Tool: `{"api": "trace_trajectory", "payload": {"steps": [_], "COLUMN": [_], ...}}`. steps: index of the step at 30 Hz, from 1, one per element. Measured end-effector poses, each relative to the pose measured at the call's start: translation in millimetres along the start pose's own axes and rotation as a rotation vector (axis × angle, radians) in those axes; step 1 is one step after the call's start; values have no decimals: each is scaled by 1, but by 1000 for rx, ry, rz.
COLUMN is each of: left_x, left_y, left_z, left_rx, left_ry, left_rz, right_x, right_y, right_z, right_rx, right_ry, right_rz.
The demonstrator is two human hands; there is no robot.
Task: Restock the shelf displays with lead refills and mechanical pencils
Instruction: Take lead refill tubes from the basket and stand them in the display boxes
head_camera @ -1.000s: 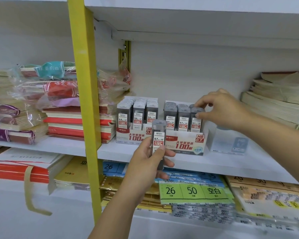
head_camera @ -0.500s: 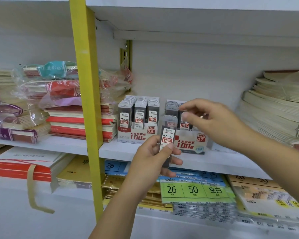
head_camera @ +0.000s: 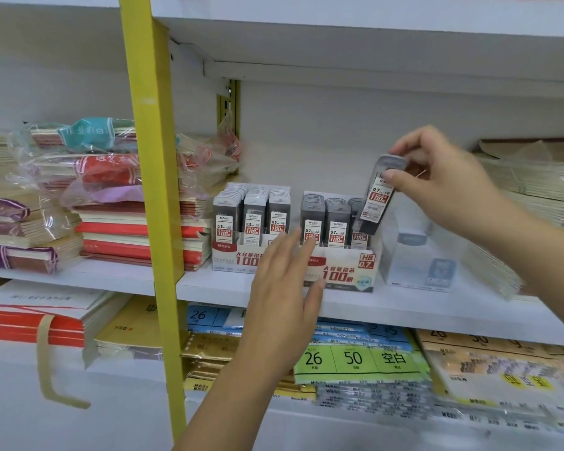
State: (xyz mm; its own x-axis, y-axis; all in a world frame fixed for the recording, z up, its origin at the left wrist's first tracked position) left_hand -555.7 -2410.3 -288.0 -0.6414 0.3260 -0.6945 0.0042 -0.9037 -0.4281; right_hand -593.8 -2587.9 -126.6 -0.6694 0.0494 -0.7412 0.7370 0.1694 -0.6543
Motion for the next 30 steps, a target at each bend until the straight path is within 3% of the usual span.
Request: {"api": "trace_trajectory", "payload": {"steps": [3, 8, 13, 17, 21, 24, 27, 30], "left_x": [3, 4, 6, 6, 17, 42, 84, 163], "left_y": [13, 18, 17, 17, 2, -14, 19, 71], "left_z": [-4, -13, -15, -12, -1, 10, -6, -60], "left_rx": [-102, -94, -57, -42, -16, 12, 8, -11], "left_ry": [38, 45, 48, 53, 79, 143, 69, -171], "left_rz": [-88, -87, -94, -117, -5, 130, -128, -567], "right_x": [-2, 3, -5, -9, 6, 55, 126, 218], "right_y": [26, 67, 70, 69, 36, 5, 31, 119], "right_z": [3, 10, 15, 15, 2, -18, -25, -3], "right_rx": [107, 173, 399, 448, 273, -69, -276, -273], "right_ry": [-44, -108, -128, -108, -90, -95, -58, 87], "right_rz": [-103, -295, -243, -247, -64, 66, -126, -571]}}
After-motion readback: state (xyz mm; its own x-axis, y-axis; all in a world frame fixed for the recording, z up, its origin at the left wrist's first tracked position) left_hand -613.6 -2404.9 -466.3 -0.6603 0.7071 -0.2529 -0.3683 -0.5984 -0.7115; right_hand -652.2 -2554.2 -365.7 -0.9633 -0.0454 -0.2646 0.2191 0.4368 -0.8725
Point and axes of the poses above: each hand's wrist, its own x-axis away from the middle knuckle, its own y-axis out of the palm, z = x × y, the point moved 9 cm from there along -x, towards the middle knuckle, and after that the axes turned 15 degrees about x, right-handed, at the moved point
